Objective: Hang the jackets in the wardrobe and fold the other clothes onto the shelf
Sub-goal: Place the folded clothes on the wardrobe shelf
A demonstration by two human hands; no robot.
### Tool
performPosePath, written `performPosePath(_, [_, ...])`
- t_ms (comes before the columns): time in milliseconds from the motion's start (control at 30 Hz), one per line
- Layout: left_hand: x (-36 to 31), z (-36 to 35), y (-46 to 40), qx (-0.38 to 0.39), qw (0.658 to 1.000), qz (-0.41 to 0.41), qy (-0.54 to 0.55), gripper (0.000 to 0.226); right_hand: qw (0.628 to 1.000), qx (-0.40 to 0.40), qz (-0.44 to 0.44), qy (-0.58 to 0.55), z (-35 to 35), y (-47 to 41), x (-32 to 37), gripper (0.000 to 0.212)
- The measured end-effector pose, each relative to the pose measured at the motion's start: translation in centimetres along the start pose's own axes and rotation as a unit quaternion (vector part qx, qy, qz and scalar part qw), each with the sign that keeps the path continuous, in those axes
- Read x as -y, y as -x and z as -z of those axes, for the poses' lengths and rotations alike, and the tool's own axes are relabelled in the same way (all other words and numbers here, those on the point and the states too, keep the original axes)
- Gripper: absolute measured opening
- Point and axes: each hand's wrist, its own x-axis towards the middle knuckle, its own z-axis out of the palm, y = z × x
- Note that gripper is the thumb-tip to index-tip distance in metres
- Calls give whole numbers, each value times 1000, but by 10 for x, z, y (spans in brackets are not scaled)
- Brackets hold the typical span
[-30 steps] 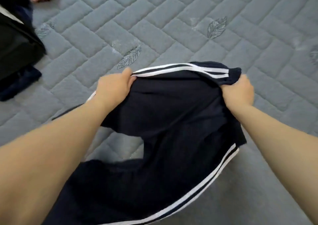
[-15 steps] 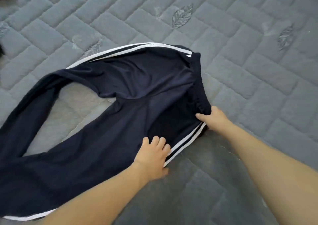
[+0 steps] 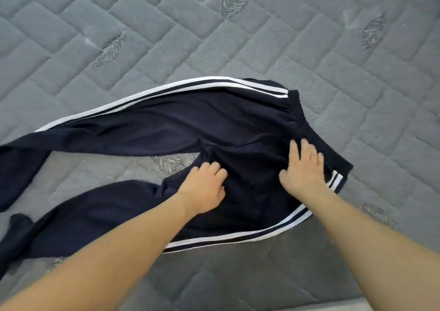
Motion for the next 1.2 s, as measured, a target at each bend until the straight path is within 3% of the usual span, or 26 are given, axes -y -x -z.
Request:
performPosePath(167, [140,-29,94,26,975,220,30,46,984,21,176,4,-12,4,147,73])
performPosePath(333, [216,-53,202,88,973,210,21,57,957,-6,289,21,-18,12,281,53])
performPosePath(433, [258,-52,247,-23,959,268,87,57,921,-53,386,26,-21,27,356,40])
performPosePath(467, [275,-52,257,-89,935,326,108,53,915,-60,400,20,-23,32,382,40])
performPosePath(533, [312,-52,268,-199,835,482,176,54,914,-66,401,5,-25,40,432,45])
performPosePath(600, [351,-47,270,-219,703,607,299,72,920,-75,384,8,-26,44,472,49])
performPosePath(633, [370,-44,268,-207,654,634,357,82,926,-77,368,28,-28,44,487,51])
performPosePath(667, [387,-43,265,-193,631,640,393,90,934,-75,346,56,-30,42,499,52])
performPosePath(700, [401,-44,261,-180,634,633,406,94,940,-73,321,87,-32,40,509,50])
performPosePath(733, [412,-46,256,-169,659,617,396,93,945,-71,298,114,-33,39,516,47])
performPosePath(900, [444,-36,242,-98,850,482,188,31,960,-43,229,157,-35,28,535,39])
performPosePath(967, [454,-13,245,-101,905,402,92,16,964,-25,225,138,-28,23,537,27])
performPosePath(1033, [470,24,251,-190,914,355,46,11,967,-57,228,100,-13,21,538,17])
performPosePath(1100, [492,60,259,-292,898,328,-26,15,958,-101,262,61,6,21,538,11])
performPosePath(1167, [507,73,272,-355,884,286,-103,17,938,-47,340,50,19,26,533,6])
performPosePath(1200, [510,68,281,-336,892,274,-130,17,920,12,386,63,23,30,529,6])
